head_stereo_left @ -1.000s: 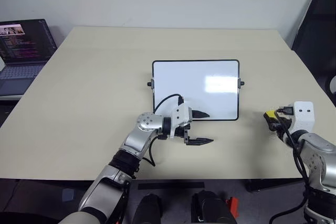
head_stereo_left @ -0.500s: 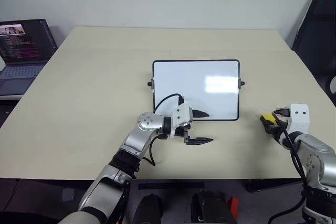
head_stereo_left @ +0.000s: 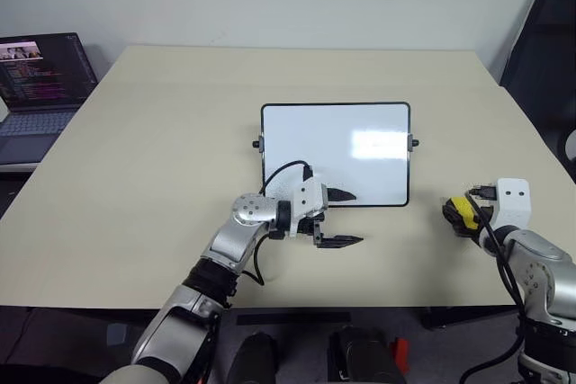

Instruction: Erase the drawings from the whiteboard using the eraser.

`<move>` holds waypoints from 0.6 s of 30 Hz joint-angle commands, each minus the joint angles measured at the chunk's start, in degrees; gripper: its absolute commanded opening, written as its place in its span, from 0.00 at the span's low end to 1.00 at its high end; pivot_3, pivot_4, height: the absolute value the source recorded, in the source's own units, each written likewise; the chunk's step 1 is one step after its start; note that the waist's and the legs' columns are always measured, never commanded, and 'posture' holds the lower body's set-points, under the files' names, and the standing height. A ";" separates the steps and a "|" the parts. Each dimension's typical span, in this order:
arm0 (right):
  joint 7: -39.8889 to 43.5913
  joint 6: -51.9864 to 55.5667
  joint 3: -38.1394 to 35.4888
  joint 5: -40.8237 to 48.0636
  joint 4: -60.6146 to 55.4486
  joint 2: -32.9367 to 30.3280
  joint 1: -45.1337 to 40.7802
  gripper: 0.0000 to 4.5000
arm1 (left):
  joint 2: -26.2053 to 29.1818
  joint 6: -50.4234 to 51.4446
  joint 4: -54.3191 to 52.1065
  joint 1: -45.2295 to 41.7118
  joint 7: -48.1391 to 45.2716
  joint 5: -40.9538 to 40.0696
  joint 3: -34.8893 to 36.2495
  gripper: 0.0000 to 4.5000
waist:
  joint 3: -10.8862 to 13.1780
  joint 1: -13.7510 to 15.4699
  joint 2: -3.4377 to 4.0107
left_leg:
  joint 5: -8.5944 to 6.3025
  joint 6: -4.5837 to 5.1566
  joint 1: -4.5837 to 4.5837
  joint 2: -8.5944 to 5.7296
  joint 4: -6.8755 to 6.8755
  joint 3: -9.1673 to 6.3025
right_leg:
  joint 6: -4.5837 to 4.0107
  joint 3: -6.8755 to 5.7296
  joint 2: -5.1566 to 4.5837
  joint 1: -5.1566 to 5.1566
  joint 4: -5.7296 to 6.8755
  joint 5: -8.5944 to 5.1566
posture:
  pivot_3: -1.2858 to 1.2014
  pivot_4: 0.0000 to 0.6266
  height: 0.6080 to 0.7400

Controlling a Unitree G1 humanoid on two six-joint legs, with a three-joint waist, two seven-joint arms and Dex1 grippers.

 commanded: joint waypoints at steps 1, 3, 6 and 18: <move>-1.38 0.29 -4.47 1.34 -8.12 0.08 1.78 1.00 | 1.31 5.07 -8.22 3.66 4.45 -1.37 3.10 1.00 | 0.00 0.04 0.01 | 0.00 0.00 -0.01 0.01 -0.01 -0.02 | 0.00 -0.02 0.00 0.00 0.00 -0.01 | 0.52 0.24 1.00; -2.13 1.41 -6.04 2.70 -12.57 1.80 3.25 1.00 | 1.19 8.16 -12.55 6.84 9.21 -0.87 4.80 1.00 | 0.00 0.03 0.01 | 0.00 0.00 -0.01 0.03 -0.02 -0.03 | 0.00 -0.02 0.00 0.00 0.00 -0.01 | 0.52 0.24 1.00; -2.94 0.03 -7.89 3.41 -16.77 3.22 5.26 1.00 | -0.15 12.60 -19.09 10.96 16.66 -0.69 7.33 1.00 | 0.00 0.08 0.00 | 0.00 0.00 0.01 0.04 0.02 -0.05 | 0.00 -0.02 -0.02 0.00 0.04 -0.01 | 0.52 0.24 1.00; 3.69 -32.76 -1.08 1.85 -18.98 13.67 26.94 1.00 | -8.64 11.99 -35.63 28.02 45.81 7.93 14.44 1.00 | -0.04 0.05 0.05 | 0.00 -0.01 0.07 0.11 0.01 -0.01 | 0.01 0.01 -0.16 0.05 0.03 -0.04 | 0.52 0.24 1.00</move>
